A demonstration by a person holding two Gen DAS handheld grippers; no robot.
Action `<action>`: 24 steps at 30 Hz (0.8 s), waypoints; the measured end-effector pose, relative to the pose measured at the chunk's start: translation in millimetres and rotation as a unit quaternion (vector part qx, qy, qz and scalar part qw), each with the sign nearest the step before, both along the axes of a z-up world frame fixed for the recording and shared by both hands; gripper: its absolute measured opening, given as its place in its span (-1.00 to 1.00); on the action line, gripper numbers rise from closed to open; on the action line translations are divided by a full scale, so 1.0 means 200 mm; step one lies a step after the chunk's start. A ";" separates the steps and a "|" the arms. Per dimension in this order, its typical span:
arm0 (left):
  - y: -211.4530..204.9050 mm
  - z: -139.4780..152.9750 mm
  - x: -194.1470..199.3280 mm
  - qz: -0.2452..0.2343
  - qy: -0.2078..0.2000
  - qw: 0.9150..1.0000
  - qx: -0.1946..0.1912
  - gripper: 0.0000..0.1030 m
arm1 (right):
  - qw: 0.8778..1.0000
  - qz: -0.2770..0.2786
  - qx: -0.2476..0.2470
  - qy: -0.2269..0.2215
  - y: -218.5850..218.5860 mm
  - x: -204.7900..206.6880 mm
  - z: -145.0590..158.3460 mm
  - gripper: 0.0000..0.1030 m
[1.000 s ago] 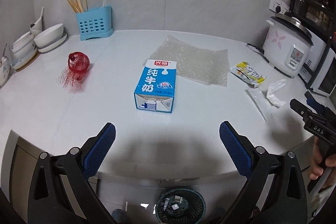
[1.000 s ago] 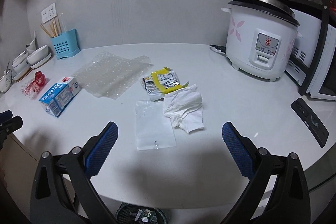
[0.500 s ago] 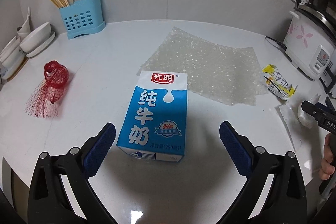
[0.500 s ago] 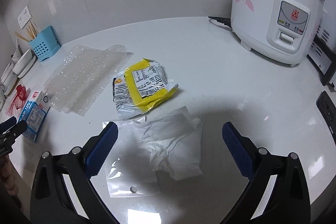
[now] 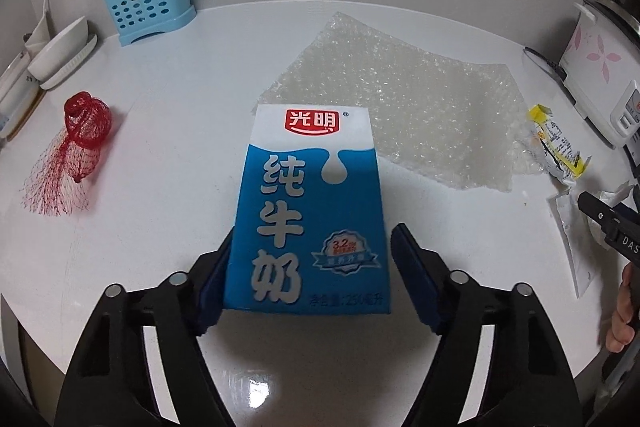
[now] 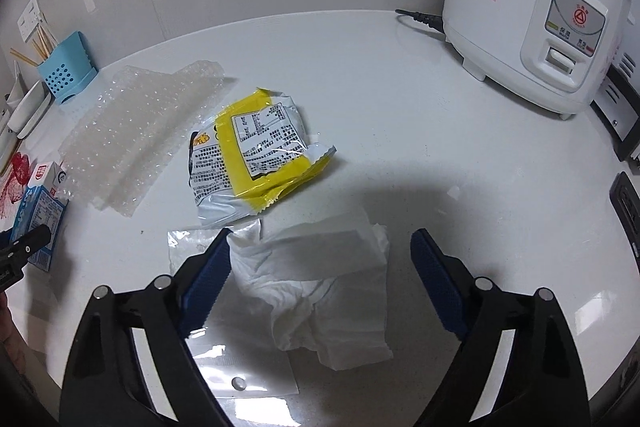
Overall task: Collect trash
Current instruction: 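Grasp the blue milk carton with the left tool while the right tool grasps the white tissue, then carry the milk carton and tissue down over the wastebasket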
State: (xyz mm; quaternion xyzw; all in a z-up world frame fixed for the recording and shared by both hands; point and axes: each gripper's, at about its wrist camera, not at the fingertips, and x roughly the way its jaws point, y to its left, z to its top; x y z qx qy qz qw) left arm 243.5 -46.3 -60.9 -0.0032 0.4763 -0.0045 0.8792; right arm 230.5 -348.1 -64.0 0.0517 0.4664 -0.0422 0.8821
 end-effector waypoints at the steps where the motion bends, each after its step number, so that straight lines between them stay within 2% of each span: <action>1: 0.00 0.00 0.00 0.001 0.003 1.000 0.003 0.21 | 1.000 0.000 0.006 0.002 0.00 0.00 0.00 0.47; 2: 0.00 0.00 0.00 0.001 0.002 1.000 0.004 0.21 | 1.000 -0.001 0.009 0.003 0.00 -0.01 0.00 0.37; 5: 0.00 0.00 -0.01 0.003 0.003 1.000 0.006 0.21 | 1.000 -0.002 0.002 0.004 0.00 -0.02 0.01 0.25; 9: 0.00 0.01 -0.03 0.002 -0.001 1.000 0.003 0.21 | 1.000 -0.006 -0.004 0.006 -0.01 -0.03 0.01 -0.09; 17: 0.02 0.05 -0.09 0.003 -0.015 1.000 0.006 0.21 | 1.000 -0.014 -0.001 0.007 -0.04 -0.06 0.03 -0.58; 24: 0.04 0.09 -0.17 0.003 -0.023 1.000 0.005 0.21 | 1.000 -0.018 -0.005 -0.008 -0.03 -0.13 0.08 -0.66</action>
